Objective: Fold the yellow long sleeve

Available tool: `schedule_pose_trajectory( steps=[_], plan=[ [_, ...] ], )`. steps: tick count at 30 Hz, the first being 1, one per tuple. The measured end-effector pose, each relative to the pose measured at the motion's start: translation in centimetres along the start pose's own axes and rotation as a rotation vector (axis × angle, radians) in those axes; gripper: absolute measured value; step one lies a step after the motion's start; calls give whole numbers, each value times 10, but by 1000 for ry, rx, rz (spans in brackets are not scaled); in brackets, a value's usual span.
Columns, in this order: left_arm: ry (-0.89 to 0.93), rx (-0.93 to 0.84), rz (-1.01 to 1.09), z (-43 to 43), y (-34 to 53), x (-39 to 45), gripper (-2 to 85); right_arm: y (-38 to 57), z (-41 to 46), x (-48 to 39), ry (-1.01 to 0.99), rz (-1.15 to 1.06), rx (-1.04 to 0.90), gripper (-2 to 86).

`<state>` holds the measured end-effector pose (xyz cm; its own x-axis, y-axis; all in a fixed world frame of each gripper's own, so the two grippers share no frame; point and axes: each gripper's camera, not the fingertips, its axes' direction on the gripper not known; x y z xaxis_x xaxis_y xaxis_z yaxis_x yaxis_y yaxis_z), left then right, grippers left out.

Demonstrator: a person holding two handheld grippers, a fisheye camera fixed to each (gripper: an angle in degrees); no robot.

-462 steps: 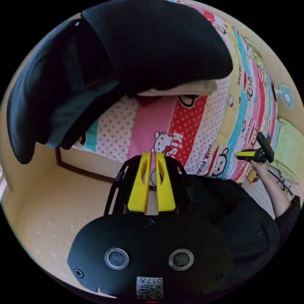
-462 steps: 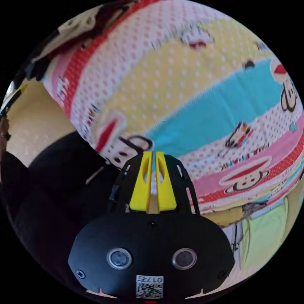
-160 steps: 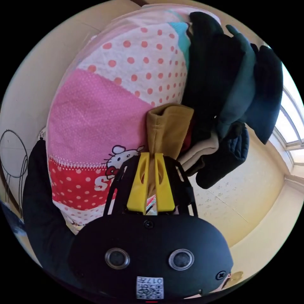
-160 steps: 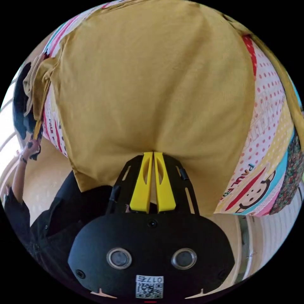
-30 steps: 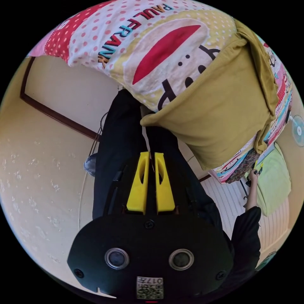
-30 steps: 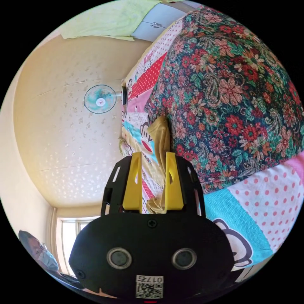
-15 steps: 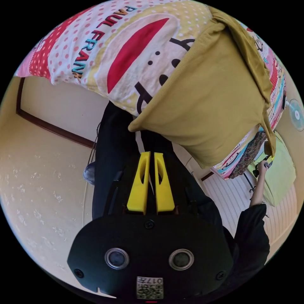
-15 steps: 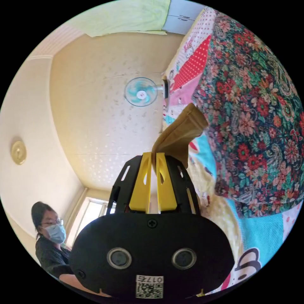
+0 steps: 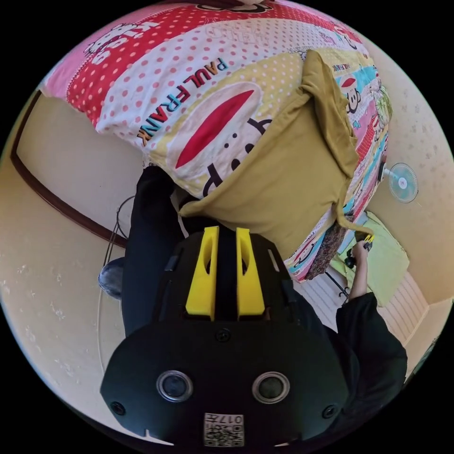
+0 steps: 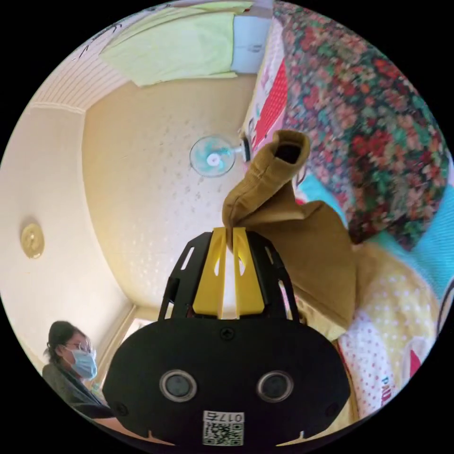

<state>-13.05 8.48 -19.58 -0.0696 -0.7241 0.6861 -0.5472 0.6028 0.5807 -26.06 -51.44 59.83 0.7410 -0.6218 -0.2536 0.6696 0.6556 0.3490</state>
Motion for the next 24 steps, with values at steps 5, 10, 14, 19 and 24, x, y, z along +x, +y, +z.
schedule_pose_trajectory(
  steps=[5, 10, 14, 19, 24],
  plan=[
    [42, 3, 7, 6, 9, -3, 89, 179, 184, 31, -157, -139, -618, 33],
    [75, -33, -13, 25, 21, -1, 100, 394, 272, 127, -8, -222, -1177, 44],
    [56, -22, 20, 23, 25, 6, 114, 487, 240, 226, 334, -217, -1504, 88],
    [-13, 16, 103, 21, 10, 18, 138, 442, 121, 223, 686, -481, -1348, 115],
    [-11, -106, 139, 56, -12, 36, 101, 378, -6, 241, 1229, -600, -1085, 128]
  ],
)
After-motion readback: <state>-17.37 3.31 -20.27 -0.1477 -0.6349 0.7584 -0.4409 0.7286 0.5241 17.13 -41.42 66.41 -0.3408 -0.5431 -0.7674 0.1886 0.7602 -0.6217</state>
